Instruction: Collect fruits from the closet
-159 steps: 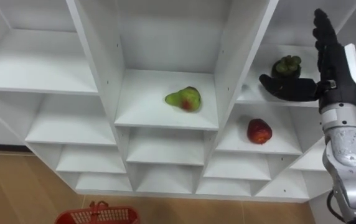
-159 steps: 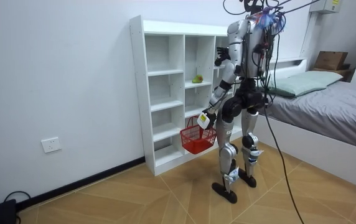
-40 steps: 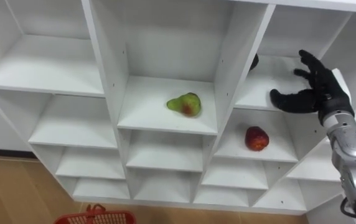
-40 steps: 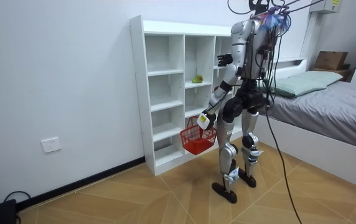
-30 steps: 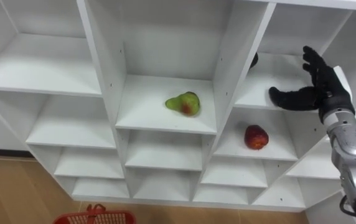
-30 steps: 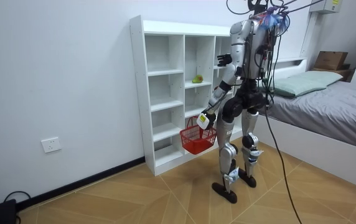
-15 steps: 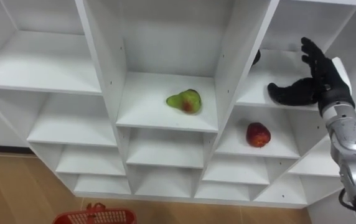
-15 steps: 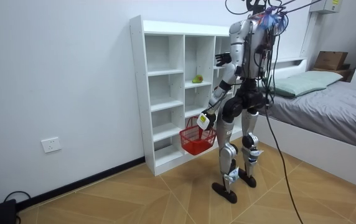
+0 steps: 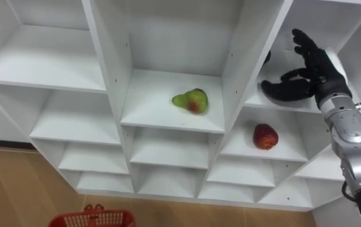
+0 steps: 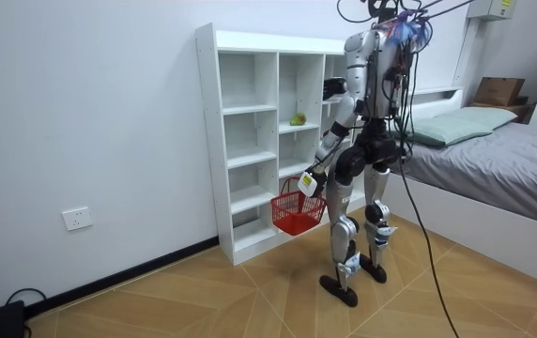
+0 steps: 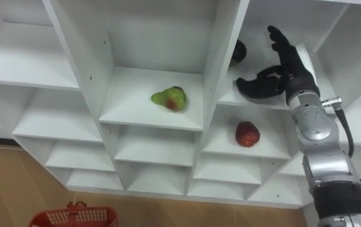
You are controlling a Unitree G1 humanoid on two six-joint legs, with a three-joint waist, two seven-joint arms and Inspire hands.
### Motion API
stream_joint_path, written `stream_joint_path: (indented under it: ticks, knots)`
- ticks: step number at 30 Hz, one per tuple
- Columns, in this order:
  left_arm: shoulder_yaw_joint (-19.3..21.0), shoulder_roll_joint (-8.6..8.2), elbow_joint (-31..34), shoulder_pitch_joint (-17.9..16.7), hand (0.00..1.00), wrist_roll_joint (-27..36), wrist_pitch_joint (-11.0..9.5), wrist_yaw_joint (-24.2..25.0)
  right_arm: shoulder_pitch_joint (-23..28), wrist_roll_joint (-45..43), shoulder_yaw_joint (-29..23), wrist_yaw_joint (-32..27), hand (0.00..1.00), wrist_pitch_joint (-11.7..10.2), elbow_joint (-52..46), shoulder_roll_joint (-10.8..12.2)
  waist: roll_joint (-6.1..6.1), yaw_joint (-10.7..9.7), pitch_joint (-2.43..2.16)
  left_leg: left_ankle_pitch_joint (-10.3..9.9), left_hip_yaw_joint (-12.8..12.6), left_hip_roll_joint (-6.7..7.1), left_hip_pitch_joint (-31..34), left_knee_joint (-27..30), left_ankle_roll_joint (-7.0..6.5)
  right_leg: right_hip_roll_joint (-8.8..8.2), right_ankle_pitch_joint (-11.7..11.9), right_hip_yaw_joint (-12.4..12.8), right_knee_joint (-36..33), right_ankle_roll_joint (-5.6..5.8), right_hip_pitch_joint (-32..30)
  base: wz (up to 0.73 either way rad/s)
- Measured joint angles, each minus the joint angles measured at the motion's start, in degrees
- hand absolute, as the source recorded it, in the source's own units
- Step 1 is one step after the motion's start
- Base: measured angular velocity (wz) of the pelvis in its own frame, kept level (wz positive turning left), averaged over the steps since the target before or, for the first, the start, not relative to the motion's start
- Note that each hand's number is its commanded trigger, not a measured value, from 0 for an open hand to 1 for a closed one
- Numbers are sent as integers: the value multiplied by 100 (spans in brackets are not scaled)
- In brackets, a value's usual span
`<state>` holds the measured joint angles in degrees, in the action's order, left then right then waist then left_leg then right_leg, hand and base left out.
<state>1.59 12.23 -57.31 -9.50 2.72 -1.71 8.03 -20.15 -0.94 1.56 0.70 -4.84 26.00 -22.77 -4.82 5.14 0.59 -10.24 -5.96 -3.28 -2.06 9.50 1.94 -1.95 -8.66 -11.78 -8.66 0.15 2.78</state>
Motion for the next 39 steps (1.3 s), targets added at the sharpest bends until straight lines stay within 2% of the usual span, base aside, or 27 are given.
stream_joint_path:
  ticks: [18,24,27,29,33,35,39]
  knots:
    - [-14,-2,1,2,100,-1,0,-51,-100,-157,285,191,0,74,50,2,-11,32,-6,10,144,6,73,36,4,-7,1,-138,-9,-2,18,3]
    - [-25,31,0,-9,100,5,2,-73,-411,168,296,191,0,121,530,1,-85,33,-9,17,149,9,61,35,4,-10,1,-139,-12,-2,21,0]
    - [-28,83,0,-36,100,3,3,-68,-577,232,295,193,0,122,837,-7,-164,23,-12,28,193,12,73,35,7,-17,1,-197,-8,-2,23,8]
    - [-27,121,2,-34,100,0,3,-65,-611,311,294,195,0,127,972,-90,-229,30,-8,39,246,24,90,43,6,-28,0,-259,0,-1,22,12]
    - [-20,122,7,-9,100,-4,30,-65,-697,343,292,197,0,167,1178,-184,-243,122,-3,42,249,39,135,50,0,-44,0,-266,-7,-1,10,1]
    - [-19,123,34,7,100,-37,54,-48,-816,313,315,199,0,285,1188,-260,-249,158,1,46,305,50,187,73,-6,-50,0,-310,-8,0,-12,9]
    - [-6,125,64,41,100,-115,61,3,-1013,301,386,390,0,314,1197,-428,-256,230,-4,52,416,69,265,136,-8,-63,-1,-408,-11,1,-53,15]
